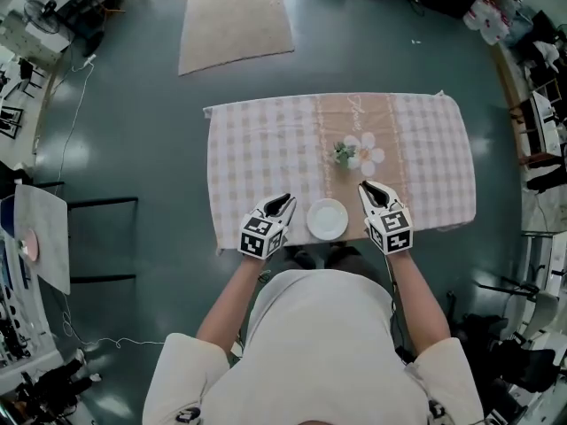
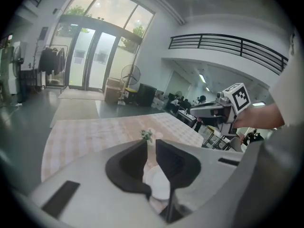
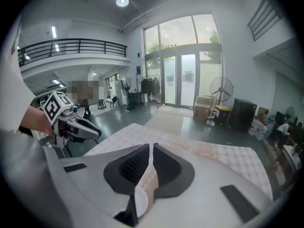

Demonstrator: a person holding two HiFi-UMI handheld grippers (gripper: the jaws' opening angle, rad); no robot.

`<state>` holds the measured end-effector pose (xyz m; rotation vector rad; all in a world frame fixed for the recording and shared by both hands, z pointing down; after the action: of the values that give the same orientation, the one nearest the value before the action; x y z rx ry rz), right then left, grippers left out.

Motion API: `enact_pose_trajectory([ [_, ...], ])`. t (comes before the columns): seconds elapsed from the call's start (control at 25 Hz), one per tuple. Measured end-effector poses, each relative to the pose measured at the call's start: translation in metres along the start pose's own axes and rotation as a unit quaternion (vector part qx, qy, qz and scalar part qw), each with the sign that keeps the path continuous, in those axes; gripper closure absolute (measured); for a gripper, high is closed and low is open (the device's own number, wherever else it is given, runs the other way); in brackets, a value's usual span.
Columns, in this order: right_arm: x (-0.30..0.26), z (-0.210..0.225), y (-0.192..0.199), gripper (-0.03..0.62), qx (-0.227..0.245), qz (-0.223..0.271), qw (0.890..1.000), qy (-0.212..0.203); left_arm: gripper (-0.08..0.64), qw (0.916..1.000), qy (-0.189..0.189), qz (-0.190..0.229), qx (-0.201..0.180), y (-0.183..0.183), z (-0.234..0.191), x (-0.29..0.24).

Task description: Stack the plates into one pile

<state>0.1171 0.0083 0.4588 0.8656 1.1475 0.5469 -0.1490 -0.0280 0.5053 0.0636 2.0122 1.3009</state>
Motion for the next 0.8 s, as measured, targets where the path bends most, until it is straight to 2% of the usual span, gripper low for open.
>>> enact_pose_trajectory([
  [0.2,0.034,0.016,-0.028,0.548,-0.003,0.052,0.998,0.018,0.54,0.9989,-0.016,0.044,0.007,-0.03,0.016,0.016],
  [0.44,0.062,0.026,-0.052,0.551,0.011,0.089,0.996,-0.007,0.548,0.9953,-0.046,0.085,-0.011,-0.064,0.034,0.042],
  [0.64,0.082,0.029,-0.075,0.551,0.031,0.124,0.991,-0.032,0.552,0.9927,-0.051,0.106,-0.029,-0.092,0.049,0.061],
  [0.8,0.096,0.032,-0.091,0.551,0.036,0.146,0.988,-0.035,0.553,0.9869,-0.076,0.139,-0.029,-0.108,0.055,0.078],
])
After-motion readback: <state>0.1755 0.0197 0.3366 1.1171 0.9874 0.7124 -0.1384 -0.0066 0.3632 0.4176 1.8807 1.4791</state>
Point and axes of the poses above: the fingertips, and each gripper's own axes: x backward along the fingers, z to its right, y out of its underside, the point moved 8 cm from there along x, backward along the fingers, and after that the axes turned 7 degrees about -x, right-handed, at the moved point
